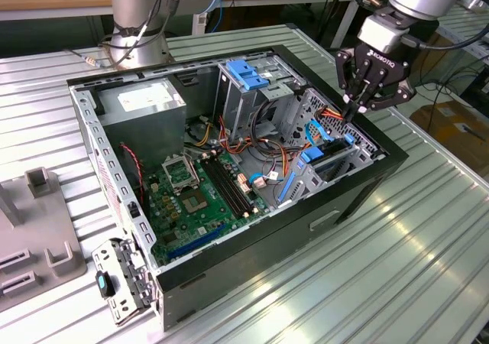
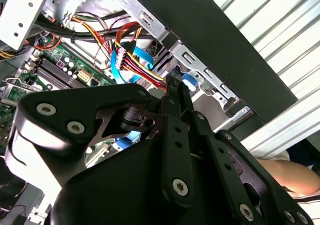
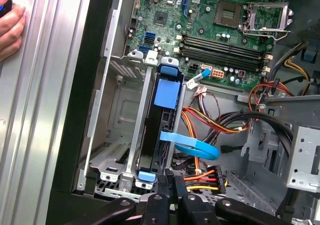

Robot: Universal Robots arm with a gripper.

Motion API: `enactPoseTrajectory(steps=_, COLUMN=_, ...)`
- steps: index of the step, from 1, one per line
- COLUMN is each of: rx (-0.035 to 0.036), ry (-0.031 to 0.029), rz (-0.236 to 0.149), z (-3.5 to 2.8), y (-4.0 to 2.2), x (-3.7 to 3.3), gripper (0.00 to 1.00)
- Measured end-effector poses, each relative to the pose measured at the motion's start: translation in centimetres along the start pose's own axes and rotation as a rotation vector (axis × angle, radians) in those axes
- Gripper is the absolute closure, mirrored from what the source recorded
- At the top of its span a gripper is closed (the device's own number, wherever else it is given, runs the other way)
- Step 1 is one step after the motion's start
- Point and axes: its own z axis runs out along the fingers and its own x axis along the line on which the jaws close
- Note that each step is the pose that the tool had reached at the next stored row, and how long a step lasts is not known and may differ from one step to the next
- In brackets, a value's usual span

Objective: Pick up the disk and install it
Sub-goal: 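Insert the second disk wire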

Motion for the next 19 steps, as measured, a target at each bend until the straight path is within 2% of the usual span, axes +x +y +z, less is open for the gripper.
enactPoseTrajectory(steps=4, rx=0.0000, ry=-0.0001, rz=0.000, z=0.09, y=0.35, x=-0.07, gripper=0.84)
enactPoseTrajectory(steps=19, rx=-0.0002, ry=0.0000, rz=0.009, z=0.27, y=0.45, x=0.03, gripper=0.84)
